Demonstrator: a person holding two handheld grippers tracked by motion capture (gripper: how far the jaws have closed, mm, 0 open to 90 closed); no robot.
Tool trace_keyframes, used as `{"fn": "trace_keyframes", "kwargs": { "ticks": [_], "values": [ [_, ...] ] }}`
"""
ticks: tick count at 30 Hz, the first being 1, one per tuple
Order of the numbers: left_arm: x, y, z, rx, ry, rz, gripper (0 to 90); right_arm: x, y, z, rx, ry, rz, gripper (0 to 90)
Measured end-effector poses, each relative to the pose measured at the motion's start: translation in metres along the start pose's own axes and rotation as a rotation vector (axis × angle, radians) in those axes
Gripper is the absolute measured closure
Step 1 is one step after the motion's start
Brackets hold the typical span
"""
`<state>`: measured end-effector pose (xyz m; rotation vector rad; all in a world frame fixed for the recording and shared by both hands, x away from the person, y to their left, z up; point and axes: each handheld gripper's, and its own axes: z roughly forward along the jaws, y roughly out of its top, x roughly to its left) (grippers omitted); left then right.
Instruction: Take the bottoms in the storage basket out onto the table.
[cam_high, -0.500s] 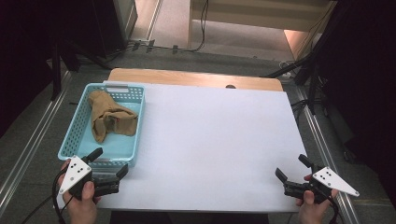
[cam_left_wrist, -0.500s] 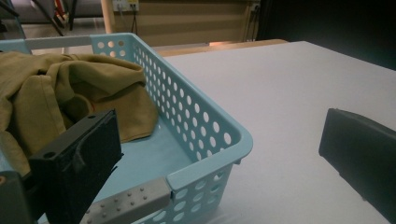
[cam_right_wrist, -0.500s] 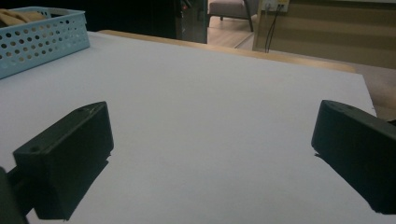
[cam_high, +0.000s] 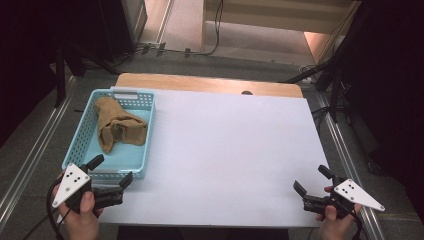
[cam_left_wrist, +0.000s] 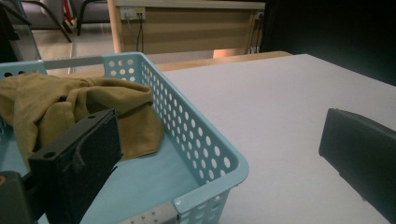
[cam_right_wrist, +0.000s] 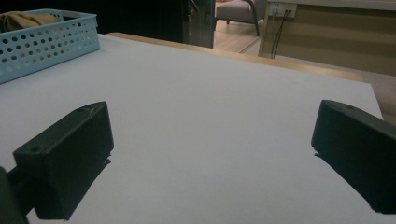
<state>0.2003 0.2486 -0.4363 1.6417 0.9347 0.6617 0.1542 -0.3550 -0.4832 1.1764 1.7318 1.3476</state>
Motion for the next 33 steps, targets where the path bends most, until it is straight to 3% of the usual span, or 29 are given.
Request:
{"fn": "trace_keyframes", "kwargs": {
  "ticks": [7, 13, 33],
  "values": [
    [0.000, 0.014, 0.000, -0.013, 0.012, -0.009, 0.0, 0.003, 0.004, -0.003, -0.019, 0.021, -0.012, 0.0],
    [0.004, 0.032, 0.002, -0.013, 0.017, 0.008, 0.0, 0.005, 0.005, -0.002, -0.015, 0.036, -0.021, 0.0],
    [0.028, 0.085, 0.022, -0.017, 0.032, 0.021, 0.0, 0.012, 0.011, -0.004, 0.001, 0.053, -0.031, 0.0]
  ]
}}
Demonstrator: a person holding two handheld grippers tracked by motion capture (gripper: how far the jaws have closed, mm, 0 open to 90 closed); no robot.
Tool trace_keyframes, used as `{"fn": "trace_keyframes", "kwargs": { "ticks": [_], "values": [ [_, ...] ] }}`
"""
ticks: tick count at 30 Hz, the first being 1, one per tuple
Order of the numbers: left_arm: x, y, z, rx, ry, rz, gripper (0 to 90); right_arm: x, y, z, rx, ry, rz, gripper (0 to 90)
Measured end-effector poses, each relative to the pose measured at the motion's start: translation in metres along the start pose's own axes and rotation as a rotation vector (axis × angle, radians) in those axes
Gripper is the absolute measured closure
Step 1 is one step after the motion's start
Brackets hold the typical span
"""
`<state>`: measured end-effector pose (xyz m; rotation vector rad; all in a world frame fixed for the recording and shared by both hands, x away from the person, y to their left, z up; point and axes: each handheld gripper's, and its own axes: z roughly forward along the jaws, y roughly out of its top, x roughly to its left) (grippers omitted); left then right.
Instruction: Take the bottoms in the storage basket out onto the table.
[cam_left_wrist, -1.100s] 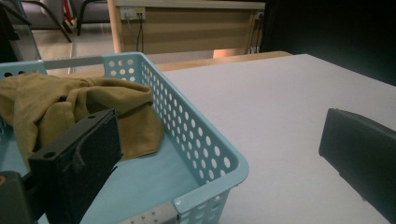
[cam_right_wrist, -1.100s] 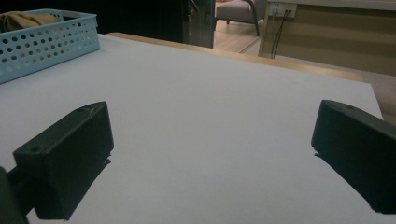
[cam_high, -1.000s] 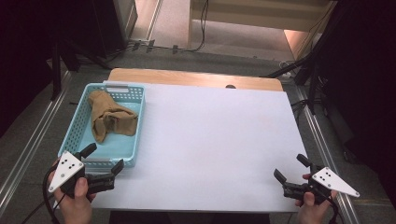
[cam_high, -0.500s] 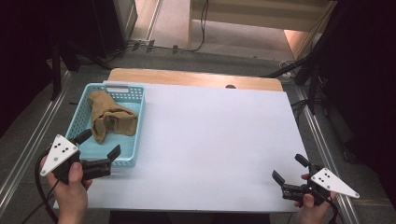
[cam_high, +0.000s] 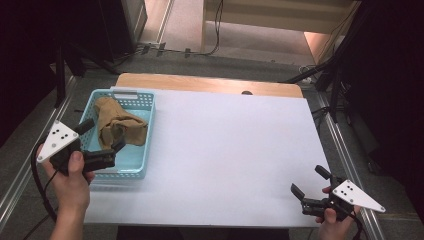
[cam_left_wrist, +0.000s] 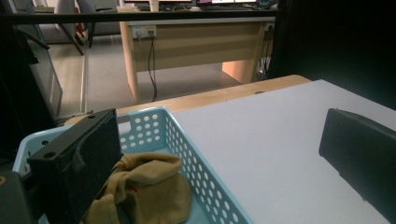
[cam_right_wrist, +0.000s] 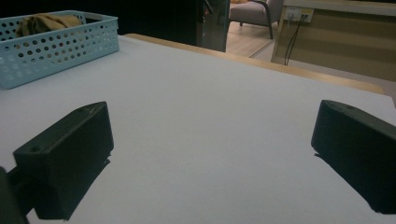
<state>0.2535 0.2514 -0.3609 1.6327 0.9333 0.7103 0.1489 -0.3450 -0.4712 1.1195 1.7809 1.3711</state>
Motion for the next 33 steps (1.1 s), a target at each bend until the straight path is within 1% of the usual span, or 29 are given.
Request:
{"fn": "trace_keyframes", "kwargs": {
  "ticks": [1, 2, 3, 4, 7, 8, 9, 14, 15, 17, 20, 22, 28, 33],
  "values": [
    [0.003, 0.003, 0.002, -0.006, -0.001, -0.006, 0.0, 0.000, 0.000, 0.000, -0.002, 0.001, 0.001, 0.0],
    [0.003, 0.003, 0.002, -0.006, -0.001, -0.006, 0.0, 0.000, 0.000, 0.000, -0.002, 0.001, 0.001, 0.0],
    [0.007, 0.008, 0.005, -0.001, 0.000, -0.012, 0.0, 0.000, 0.000, -0.001, -0.004, 0.002, 0.003, 0.0],
    [0.007, 0.008, 0.005, -0.001, 0.000, -0.012, 0.0, 0.000, 0.000, -0.001, -0.004, 0.002, 0.003, 0.0],
    [0.015, 0.016, 0.009, 0.001, 0.004, -0.019, 0.0, 0.000, 0.001, -0.002, -0.010, 0.008, 0.002, 0.0],
    [0.015, 0.016, 0.009, 0.001, 0.004, -0.019, 0.0, 0.000, 0.001, -0.002, -0.010, 0.008, 0.002, 0.0],
    [0.018, 0.019, 0.012, -0.001, 0.004, -0.022, 0.0, 0.000, 0.001, -0.002, -0.009, 0.011, 0.002, 0.0],
    [0.023, 0.025, 0.018, 0.003, 0.006, -0.017, 0.0, 0.001, 0.001, -0.001, -0.008, 0.011, 0.002, 0.0],
    [0.025, 0.027, 0.021, 0.004, 0.007, -0.017, 0.0, 0.001, 0.001, -0.001, -0.009, 0.012, 0.003, 0.0],
    [0.026, 0.029, 0.023, 0.007, 0.009, -0.016, 0.0, 0.001, 0.001, -0.001, -0.009, 0.010, 0.002, 0.0],
    [0.030, 0.032, 0.028, 0.001, 0.012, -0.010, 0.0, 0.000, 0.001, -0.001, -0.010, 0.010, 0.003, 0.0],
    [0.032, 0.034, 0.033, 0.008, 0.011, -0.008, 0.0, 0.000, 0.001, -0.001, -0.008, 0.007, 0.004, 0.0],
    [0.038, 0.041, 0.046, 0.023, 0.009, -0.015, 0.0, -0.001, 0.000, -0.002, -0.009, 0.004, 0.004, 0.0],
    [0.043, 0.047, 0.053, 0.030, 0.010, -0.017, 0.0, -0.001, 0.000, -0.002, -0.011, -0.006, 0.003, 0.0]
  ]
}}
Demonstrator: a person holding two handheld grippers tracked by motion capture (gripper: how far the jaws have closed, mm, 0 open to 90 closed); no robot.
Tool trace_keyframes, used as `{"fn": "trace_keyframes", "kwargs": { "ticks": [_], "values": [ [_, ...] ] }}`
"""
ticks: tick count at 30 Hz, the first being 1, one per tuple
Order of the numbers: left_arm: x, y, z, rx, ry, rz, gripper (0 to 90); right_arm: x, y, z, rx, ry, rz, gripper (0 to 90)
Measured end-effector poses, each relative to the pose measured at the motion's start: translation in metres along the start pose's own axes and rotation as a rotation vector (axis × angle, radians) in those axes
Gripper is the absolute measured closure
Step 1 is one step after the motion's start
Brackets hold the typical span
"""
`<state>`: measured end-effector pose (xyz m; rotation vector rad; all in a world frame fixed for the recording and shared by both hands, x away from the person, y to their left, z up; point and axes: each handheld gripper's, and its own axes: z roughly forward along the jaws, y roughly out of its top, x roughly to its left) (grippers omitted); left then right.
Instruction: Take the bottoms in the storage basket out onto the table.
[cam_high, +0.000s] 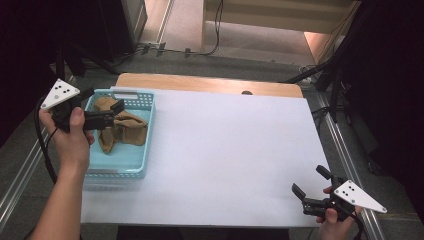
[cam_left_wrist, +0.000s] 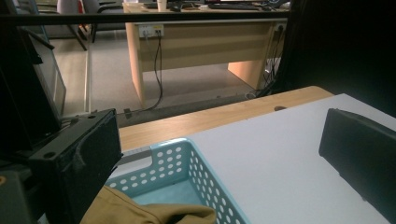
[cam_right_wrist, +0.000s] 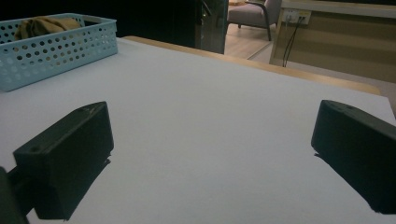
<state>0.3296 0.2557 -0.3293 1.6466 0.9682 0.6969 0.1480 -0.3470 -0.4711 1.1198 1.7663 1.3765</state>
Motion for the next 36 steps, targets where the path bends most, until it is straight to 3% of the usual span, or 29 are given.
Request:
{"fn": "trace_keyframes", "kwargs": {
  "ticks": [8, 15, 26, 36],
  "values": [
    [0.011, 0.006, 0.018, 0.027, 0.003, -0.003, 0.0, -0.001, 0.000, -0.001, -0.003, 0.000, 0.006, 0.0],
    [0.021, 0.001, 0.033, 0.059, 0.008, -0.026, 0.0, -0.001, -0.001, 0.000, 0.001, -0.002, 0.005, 0.0],
    [0.042, -0.023, 0.067, 0.164, 0.041, -0.081, 0.0, -0.002, -0.001, 0.000, 0.004, -0.008, 0.000, 0.0],
    [0.057, -0.043, 0.082, 0.226, 0.074, -0.141, 0.0, -0.003, -0.002, 0.000, 0.005, -0.011, 0.005, 0.0]
  ]
}}
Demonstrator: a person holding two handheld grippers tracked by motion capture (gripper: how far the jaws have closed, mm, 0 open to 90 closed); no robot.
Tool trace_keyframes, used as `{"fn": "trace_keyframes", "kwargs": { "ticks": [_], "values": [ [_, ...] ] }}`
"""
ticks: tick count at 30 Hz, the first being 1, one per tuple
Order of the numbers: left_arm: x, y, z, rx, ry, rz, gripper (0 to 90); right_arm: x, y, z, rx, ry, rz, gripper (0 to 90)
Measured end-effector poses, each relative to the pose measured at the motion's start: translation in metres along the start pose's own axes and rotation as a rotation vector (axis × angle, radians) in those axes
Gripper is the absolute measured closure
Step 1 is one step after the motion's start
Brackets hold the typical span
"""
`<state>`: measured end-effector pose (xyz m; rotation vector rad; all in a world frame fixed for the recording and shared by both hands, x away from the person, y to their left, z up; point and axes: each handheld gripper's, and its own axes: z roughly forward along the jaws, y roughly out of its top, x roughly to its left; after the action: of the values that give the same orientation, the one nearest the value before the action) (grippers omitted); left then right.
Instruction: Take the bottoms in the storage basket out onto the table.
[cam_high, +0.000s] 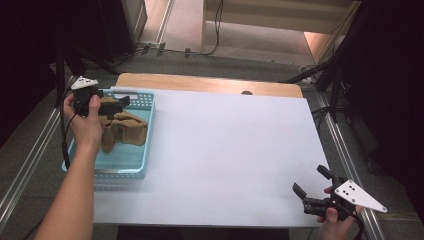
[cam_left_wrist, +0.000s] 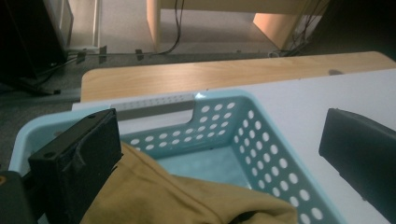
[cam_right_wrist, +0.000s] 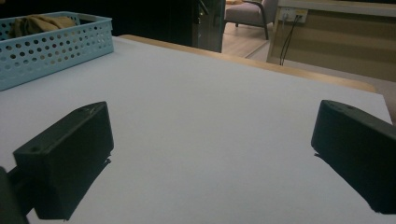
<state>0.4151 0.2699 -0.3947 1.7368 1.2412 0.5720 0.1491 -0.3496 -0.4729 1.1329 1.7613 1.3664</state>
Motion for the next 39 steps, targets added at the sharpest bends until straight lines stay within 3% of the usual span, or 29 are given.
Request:
{"fn": "trace_keyframes", "kwargs": {
  "ticks": [3, 11, 12, 21, 24, 31, 32, 39],
  "values": [
    [0.005, -0.006, 0.008, 0.048, 0.004, -0.015, 0.0, 0.000, 0.000, 0.000, 0.003, 0.002, -0.001, 0.0],
    [0.015, -0.021, 0.022, 0.110, 0.028, -0.056, 0.0, 0.001, 0.000, 0.001, 0.008, 0.002, -0.002, 0.0],
    [0.017, -0.023, 0.025, 0.137, 0.028, -0.069, 0.0, 0.000, 0.000, 0.001, 0.005, 0.010, 0.002, 0.0],
    [0.015, -0.027, 0.036, 0.203, 0.067, -0.078, 0.0, 0.001, 0.000, 0.002, 0.001, 0.022, 0.009, 0.0],
    [0.013, -0.028, 0.039, 0.223, 0.097, -0.063, 0.0, 0.001, -0.001, 0.003, 0.002, 0.023, 0.007, 0.0],
    [0.013, -0.032, 0.043, 0.265, 0.145, -0.073, 0.0, 0.001, -0.001, 0.002, 0.003, 0.021, 0.007, 0.0],
    [0.013, -0.033, 0.044, 0.292, 0.161, -0.062, 0.0, 0.001, -0.001, 0.003, 0.002, 0.020, 0.009, 0.0],
    [0.007, -0.034, 0.050, 0.356, 0.220, -0.026, 0.0, 0.001, -0.001, 0.003, 0.004, 0.023, 0.006, 0.0]
  ]
}}
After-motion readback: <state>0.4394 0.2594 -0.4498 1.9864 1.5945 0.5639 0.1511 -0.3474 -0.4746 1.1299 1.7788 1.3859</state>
